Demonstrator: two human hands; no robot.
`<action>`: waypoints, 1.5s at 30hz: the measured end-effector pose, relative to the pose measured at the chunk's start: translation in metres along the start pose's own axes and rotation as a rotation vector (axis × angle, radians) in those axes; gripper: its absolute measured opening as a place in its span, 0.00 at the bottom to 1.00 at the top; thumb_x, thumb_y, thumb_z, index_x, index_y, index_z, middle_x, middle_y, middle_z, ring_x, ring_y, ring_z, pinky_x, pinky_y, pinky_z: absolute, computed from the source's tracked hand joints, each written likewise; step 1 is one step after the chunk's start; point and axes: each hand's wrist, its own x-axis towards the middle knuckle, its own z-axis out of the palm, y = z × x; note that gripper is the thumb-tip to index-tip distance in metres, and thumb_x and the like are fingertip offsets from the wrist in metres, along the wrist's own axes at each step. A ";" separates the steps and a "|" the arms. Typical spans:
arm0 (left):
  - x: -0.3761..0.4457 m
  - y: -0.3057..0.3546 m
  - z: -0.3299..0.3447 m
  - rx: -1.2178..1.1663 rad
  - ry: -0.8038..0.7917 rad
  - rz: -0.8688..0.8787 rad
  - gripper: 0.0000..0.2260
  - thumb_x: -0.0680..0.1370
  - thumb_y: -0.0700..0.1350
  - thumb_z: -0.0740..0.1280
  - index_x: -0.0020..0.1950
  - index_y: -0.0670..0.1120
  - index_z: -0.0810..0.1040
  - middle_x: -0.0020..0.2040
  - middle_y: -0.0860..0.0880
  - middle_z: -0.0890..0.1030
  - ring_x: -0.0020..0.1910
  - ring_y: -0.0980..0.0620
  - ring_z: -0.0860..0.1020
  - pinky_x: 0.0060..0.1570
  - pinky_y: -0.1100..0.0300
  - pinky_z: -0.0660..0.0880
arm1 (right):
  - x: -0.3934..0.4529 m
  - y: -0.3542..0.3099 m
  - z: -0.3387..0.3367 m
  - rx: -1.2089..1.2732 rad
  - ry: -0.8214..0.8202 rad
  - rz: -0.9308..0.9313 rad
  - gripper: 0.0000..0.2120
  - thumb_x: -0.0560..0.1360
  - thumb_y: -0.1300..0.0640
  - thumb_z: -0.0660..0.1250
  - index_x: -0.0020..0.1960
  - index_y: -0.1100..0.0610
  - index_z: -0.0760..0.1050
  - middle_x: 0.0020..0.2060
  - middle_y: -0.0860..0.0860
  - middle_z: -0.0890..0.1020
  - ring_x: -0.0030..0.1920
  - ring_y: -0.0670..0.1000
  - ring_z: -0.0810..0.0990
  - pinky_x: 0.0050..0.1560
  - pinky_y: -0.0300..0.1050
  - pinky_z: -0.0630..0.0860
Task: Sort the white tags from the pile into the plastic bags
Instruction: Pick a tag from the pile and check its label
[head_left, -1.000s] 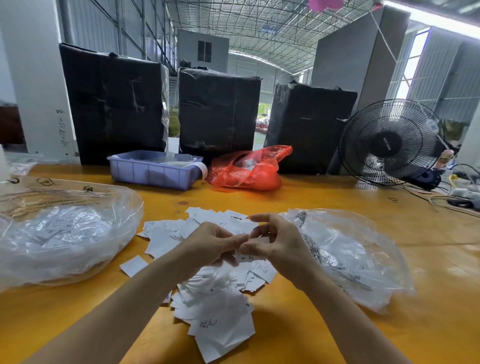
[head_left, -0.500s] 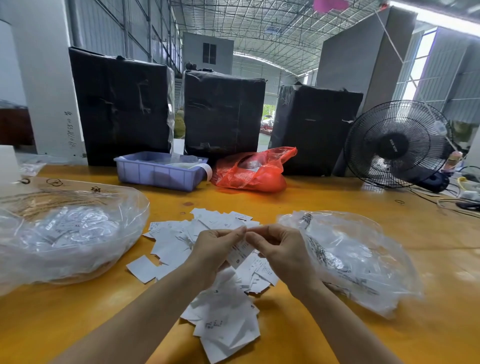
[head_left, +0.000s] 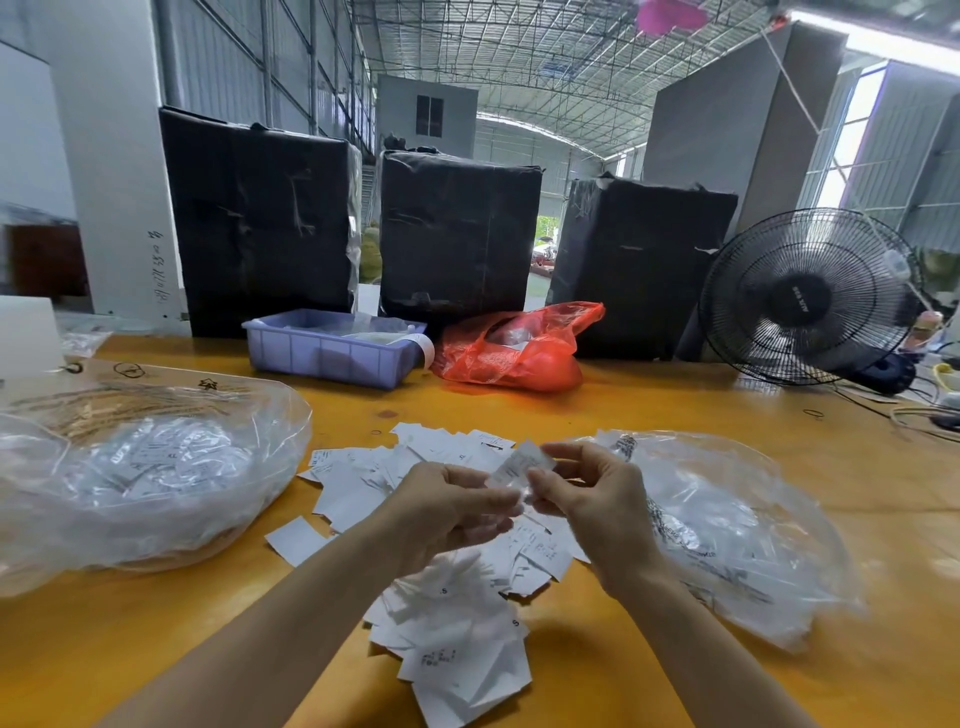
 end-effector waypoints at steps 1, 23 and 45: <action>0.000 0.000 -0.001 0.021 0.008 0.001 0.15 0.66 0.35 0.75 0.51 0.32 0.81 0.39 0.41 0.83 0.35 0.50 0.82 0.32 0.65 0.78 | 0.000 0.000 -0.001 -0.006 0.034 -0.015 0.07 0.72 0.66 0.71 0.48 0.60 0.78 0.38 0.57 0.83 0.33 0.51 0.83 0.36 0.43 0.81; 0.000 -0.015 0.020 -0.106 0.208 0.237 0.08 0.67 0.30 0.74 0.45 0.34 0.80 0.40 0.35 0.83 0.38 0.44 0.84 0.38 0.62 0.80 | -0.003 0.001 0.007 0.042 0.070 0.177 0.08 0.77 0.56 0.66 0.43 0.61 0.78 0.37 0.53 0.83 0.35 0.45 0.81 0.34 0.37 0.73; -0.003 -0.007 0.009 0.053 0.129 0.115 0.08 0.73 0.43 0.71 0.43 0.38 0.84 0.36 0.42 0.83 0.35 0.45 0.83 0.35 0.58 0.81 | 0.002 -0.001 -0.007 -0.166 -0.235 -0.012 0.03 0.72 0.64 0.71 0.40 0.59 0.81 0.31 0.52 0.81 0.28 0.41 0.75 0.31 0.32 0.72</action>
